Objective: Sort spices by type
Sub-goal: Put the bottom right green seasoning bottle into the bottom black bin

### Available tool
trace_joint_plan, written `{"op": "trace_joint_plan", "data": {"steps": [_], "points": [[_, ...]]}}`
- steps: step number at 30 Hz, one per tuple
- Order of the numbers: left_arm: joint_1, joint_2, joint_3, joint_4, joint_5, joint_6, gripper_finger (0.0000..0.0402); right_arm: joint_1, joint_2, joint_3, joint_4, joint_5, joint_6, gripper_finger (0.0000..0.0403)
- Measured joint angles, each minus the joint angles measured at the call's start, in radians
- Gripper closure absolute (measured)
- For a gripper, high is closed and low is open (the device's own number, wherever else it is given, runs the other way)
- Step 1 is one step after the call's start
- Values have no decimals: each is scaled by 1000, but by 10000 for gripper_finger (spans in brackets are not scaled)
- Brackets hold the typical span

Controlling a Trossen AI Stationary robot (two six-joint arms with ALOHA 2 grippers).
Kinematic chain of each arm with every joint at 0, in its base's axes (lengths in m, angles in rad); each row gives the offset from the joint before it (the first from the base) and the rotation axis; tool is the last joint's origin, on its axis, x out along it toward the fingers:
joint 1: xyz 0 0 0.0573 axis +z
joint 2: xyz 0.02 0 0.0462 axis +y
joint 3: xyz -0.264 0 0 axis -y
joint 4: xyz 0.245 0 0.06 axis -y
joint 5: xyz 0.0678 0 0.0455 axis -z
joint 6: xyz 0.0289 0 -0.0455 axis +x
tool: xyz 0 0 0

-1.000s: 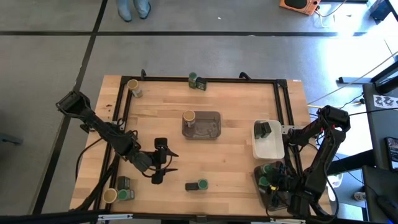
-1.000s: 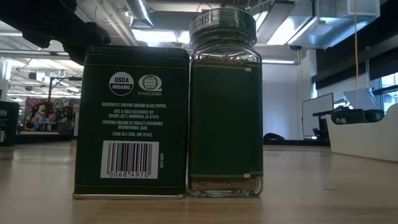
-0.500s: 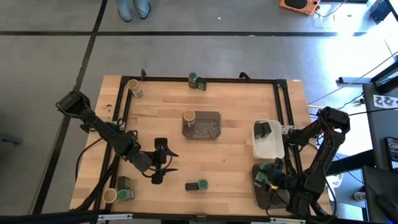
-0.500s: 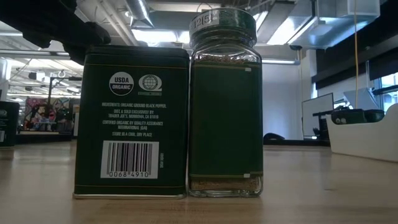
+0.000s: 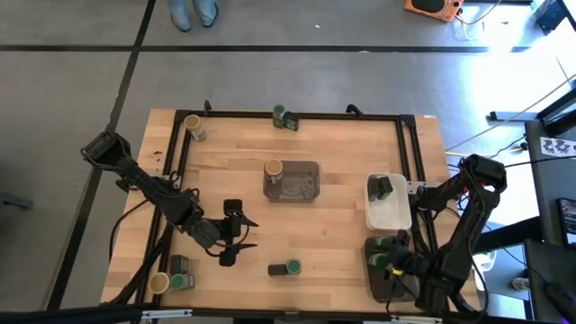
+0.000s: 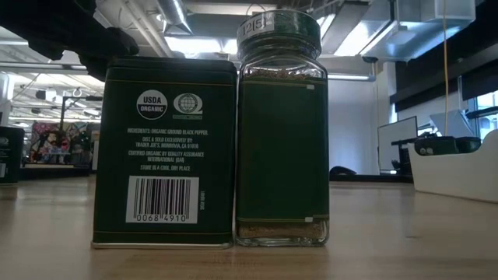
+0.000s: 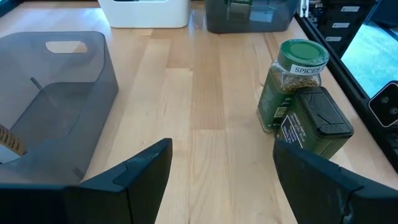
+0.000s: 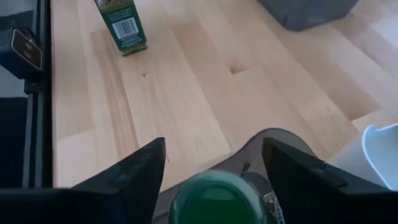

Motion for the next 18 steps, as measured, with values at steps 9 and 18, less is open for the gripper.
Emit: {"op": "trace_joint_plan", "data": {"steps": [9, 18], "points": [[0, 0, 0, 0, 0, 0, 126, -101, -63, 0, 88, 19, -72, 139], [0, 0, 0, 1, 0, -2, 126, -276, -62, 0, 545, -17, -685, 139]]}}
